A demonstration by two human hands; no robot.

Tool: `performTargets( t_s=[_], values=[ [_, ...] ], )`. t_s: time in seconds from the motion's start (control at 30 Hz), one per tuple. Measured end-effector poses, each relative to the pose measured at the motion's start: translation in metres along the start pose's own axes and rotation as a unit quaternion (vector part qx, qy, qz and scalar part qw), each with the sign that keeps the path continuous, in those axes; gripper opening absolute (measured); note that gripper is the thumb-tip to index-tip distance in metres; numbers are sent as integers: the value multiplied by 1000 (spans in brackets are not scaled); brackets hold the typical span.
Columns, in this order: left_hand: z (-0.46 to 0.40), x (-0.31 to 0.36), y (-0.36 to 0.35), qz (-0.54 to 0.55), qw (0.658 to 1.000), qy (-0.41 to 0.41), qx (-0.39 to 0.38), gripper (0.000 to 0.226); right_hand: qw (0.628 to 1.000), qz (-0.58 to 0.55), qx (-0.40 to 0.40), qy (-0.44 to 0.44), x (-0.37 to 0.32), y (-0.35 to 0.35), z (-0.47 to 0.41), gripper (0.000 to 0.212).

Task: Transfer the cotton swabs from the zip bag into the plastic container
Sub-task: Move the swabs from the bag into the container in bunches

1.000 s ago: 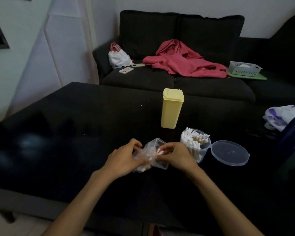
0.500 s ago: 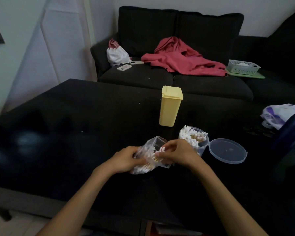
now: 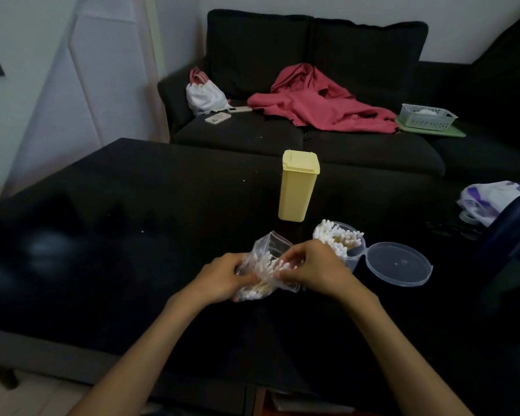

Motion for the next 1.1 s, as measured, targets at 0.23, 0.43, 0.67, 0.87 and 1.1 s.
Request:
performTargets(
  t_s=[0.23,0.43,0.67,0.87,1.1],
  values=[
    [3,0,6,-69,997,27,21,16,999,-39,20,-26,4,3,-2,9],
    [2,6,4,-93,995,21,1,17,999,-20,36,21,0,17,1,3],
    [0,4,2,-89,996,10,2,20,992,-110,-11,-54,15,5,-1,12],
    [1,7,2,-98,995,14,0,22,997,-55,6,-49,14,5,-3,8],
    [-2,4,4,-75,997,32,-2,20,997,24,31,73,-8,21,3,7]
  ],
)
Point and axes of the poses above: each hand's wrist, its own z-axis away from the middle knuckle, its own y-axis out of the back of the hand, x = y × z, the point moved 7 cm from there along -z, towards the middle knuckle, and after that the axes turned 6 degrees about -z, right-handed, at the moved point
